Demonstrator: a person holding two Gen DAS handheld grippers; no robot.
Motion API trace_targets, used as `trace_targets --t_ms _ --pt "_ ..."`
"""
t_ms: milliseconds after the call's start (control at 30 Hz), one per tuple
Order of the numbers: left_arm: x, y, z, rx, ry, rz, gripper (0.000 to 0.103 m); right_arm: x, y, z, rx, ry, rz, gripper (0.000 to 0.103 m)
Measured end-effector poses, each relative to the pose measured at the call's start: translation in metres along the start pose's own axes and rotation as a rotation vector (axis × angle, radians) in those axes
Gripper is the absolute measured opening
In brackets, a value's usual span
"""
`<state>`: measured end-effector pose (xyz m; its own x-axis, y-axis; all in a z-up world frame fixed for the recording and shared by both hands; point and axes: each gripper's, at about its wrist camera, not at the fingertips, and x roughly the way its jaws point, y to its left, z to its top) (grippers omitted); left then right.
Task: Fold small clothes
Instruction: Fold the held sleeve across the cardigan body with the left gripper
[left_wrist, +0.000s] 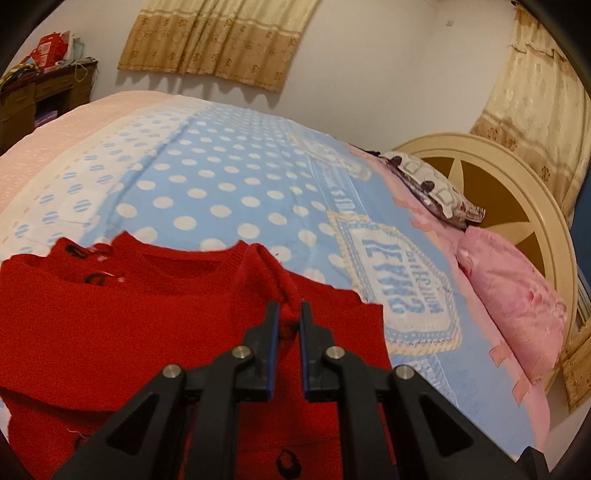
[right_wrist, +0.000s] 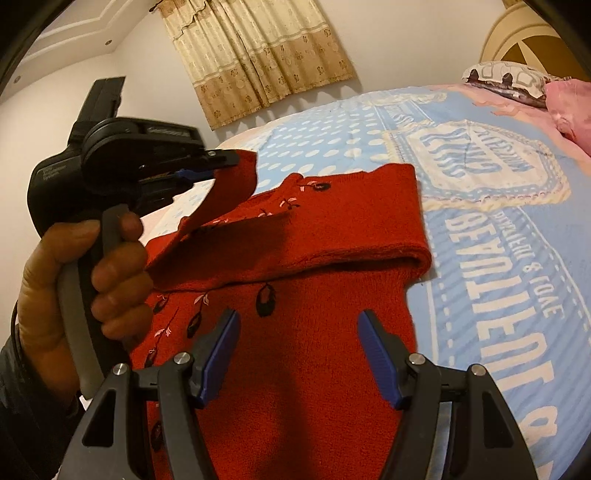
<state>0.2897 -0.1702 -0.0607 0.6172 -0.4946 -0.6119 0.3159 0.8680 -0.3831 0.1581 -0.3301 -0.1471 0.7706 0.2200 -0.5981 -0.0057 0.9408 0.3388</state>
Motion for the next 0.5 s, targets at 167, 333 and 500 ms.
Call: trace_targets --t_ms 167,333,500 --pt "0.005 -0.016 -0.004 0.067 -0.007 0.025 0.010 0.001 0.000 -0.003 0.001 -0.001 0.010 0.067" --pt "0.003 -0.019 -0.001 0.110 -0.033 0.051 0.010 0.003 -0.004 -0.004 0.017 0.003 0.009 0.067" --pt "0.010 -0.004 -0.013 0.193 0.042 0.134 0.018 0.002 -0.006 -0.005 0.022 0.000 0.023 0.067"
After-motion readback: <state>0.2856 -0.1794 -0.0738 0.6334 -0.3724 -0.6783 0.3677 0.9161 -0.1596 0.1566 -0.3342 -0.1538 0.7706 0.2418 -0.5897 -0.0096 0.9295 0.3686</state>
